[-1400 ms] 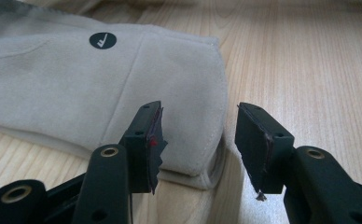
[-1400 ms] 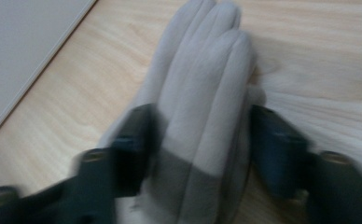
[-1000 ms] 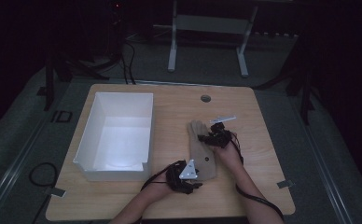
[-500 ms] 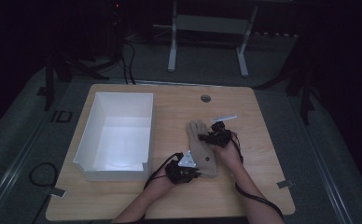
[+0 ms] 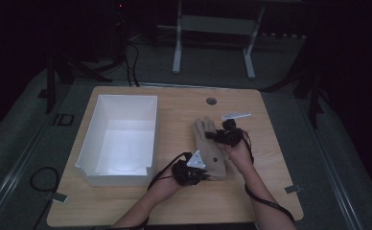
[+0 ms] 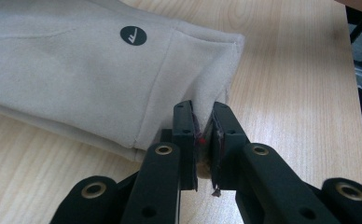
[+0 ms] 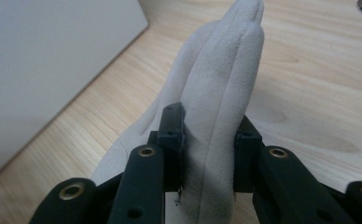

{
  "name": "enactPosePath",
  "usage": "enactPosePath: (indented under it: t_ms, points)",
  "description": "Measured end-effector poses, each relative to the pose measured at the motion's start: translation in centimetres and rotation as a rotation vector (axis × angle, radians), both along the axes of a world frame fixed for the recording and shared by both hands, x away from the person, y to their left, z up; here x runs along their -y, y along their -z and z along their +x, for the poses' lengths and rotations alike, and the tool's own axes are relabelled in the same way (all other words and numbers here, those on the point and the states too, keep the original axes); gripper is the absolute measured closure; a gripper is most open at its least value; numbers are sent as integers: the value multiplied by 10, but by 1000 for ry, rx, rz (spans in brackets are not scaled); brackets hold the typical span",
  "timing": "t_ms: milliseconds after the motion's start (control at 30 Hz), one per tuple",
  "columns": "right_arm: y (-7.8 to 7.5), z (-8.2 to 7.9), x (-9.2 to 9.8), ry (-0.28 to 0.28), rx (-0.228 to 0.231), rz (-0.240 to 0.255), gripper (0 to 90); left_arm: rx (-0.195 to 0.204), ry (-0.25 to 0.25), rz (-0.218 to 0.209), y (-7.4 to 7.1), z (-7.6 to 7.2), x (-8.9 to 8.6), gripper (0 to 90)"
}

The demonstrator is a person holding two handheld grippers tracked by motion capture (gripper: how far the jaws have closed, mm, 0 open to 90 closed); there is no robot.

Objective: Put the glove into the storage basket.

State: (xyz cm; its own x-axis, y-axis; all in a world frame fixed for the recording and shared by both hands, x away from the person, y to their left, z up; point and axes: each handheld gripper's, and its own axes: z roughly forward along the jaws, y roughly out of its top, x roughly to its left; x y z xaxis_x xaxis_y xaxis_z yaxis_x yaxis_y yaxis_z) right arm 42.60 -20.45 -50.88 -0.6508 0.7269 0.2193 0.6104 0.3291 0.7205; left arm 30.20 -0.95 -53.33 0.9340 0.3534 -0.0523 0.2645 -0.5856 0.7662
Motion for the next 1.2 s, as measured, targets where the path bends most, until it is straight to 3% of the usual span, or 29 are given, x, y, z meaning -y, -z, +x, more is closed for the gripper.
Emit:
enactPosePath:
  t_ms: [200, 267, 533, 633, 900, 1067, 1200]
  points:
    - [-12, -1, 6, 10, 12, 15, 714, -6, -24, -2, -9, 0, -2, 829]
    - [-23, 1, 8, 16, 15, 37, 714, -3, -57, 9, -22, 2, -5, 829]
    - [-54, 1, -1, 0, 52, 58, 713, 32, -60, 2, -54, -3, -15, 829]
    - [-69, -1, -5, -5, 72, 78, 713, 35, -69, -26, -67, -5, -20, 829]
    - [-102, -6, -13, -19, 115, 113, 713, 86, -78, -7, -103, -12, -32, 828]
    - [-116, -5, -20, -28, 140, 110, 713, 96, -85, -18, -114, -11, -42, 828]
    - [-124, -1, -27, -43, 133, 129, 713, 107, -99, -10, -119, -11, -48, 828]
